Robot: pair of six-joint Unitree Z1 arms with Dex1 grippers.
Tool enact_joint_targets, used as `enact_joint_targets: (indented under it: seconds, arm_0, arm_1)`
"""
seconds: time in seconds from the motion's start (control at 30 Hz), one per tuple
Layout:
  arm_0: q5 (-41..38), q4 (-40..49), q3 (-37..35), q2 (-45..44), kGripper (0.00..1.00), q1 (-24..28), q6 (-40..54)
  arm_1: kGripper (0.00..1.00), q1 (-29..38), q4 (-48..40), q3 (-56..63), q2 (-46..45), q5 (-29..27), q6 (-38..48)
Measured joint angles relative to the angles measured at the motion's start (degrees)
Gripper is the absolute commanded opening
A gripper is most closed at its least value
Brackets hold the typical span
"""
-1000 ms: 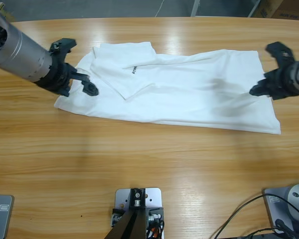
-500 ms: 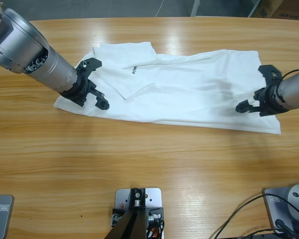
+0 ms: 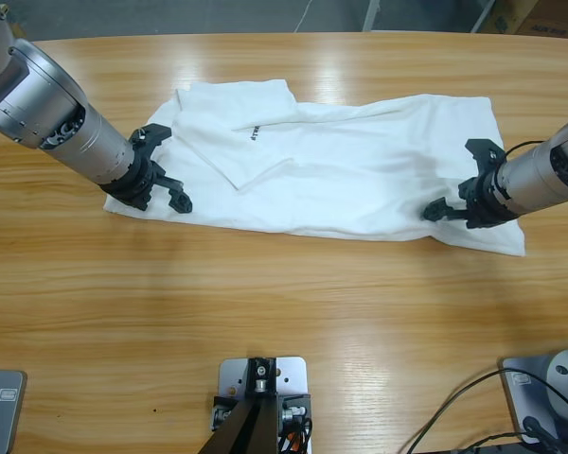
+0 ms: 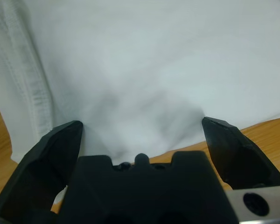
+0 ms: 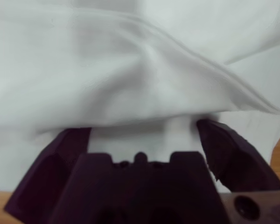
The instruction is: Fold clothes
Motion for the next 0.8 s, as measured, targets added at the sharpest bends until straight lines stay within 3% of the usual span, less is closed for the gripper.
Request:
enact_joint_targets:
  seconds: [0.33,0.53,0.8]
  arm_0:
    - [-3.63,4.99,7.16,-5.24,1.000,-0.01,-8.59]
    - [-6.06,6.22,10.24,-7.14,1.000,-0.86,-10.89]
    - [-6.84,6.59,12.57,-8.62,1.000,-6.51,-17.07]
  arm_1:
    - [1.000,0.00,18.84,-7.06,3.12,2.80,0.56]
    - [1.000,0.24,22.99,-7.89,4.09,4.16,0.48]
    - [1.000,4.41,27.14,-7.29,4.09,4.69,1.41]
